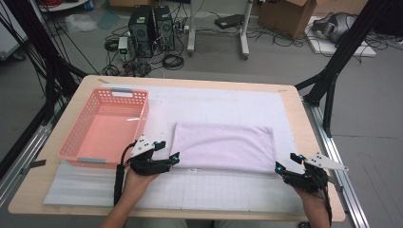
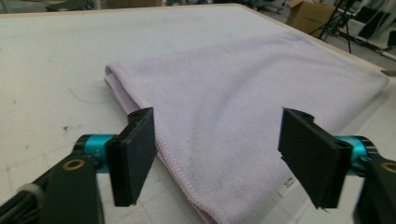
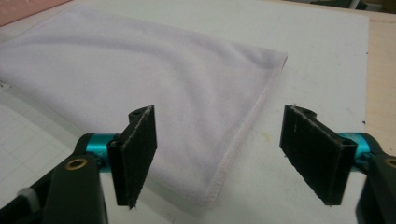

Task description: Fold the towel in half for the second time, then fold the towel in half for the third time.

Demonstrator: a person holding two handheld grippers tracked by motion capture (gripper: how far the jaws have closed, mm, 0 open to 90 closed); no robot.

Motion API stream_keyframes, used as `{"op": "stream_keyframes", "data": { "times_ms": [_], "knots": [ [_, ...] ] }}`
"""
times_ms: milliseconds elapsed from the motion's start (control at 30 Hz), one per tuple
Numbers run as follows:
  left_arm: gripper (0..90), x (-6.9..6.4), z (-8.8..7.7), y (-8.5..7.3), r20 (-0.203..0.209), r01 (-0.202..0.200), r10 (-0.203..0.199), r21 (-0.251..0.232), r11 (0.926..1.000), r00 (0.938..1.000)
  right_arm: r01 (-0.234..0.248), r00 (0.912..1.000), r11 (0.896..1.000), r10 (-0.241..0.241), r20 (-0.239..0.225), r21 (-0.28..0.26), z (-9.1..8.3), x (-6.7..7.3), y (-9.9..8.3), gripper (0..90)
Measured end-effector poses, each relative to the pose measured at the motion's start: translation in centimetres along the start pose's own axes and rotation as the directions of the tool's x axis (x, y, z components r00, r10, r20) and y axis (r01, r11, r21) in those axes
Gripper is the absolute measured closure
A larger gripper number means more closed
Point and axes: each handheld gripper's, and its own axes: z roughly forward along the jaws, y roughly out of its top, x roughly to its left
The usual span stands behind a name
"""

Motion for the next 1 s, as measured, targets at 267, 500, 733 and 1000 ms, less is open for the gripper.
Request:
{"op": "stream_keyframes", "data": {
  "times_ms": [267, 500, 733, 1000],
  "knots": [
    [17.0, 0.0, -0.2, 0.1, -0.012, -0.006, 0.006, -0.013, 0.9999, 0.9999, 0.01, 0.9999, 1.0, -0.01, -0.006, -0.005, 0.1, 0.3, 0.2, 20.5],
    [18.3, 0.0, -0.2, 0.0, 0.0, -0.009, 0.009, -0.011, 0.9999, 1.0, 0.012, 0.9999, 1.0, -0.012, -0.004, -0.004, 0.1, 0.2, 0.1, 20.5],
    [17.8, 0.1, 0.2, -0.2, -0.003, -0.006, 0.006, 0.019, 0.9998, 1.0, 0.013, 0.9999, 1.0, -0.013, -0.012, 0.007, 0.4, 0.4, 0.2, 20.4],
    [19.3, 0.0, 0.8, -0.5, 0.0, -0.003, 0.003, 0.06, 0.9982, 1.0, 0.007, 0.9996, 1.0, -0.006, -0.026, 0.014, 0.8, 0.5, 0.3, 19.7]
  ]
}}
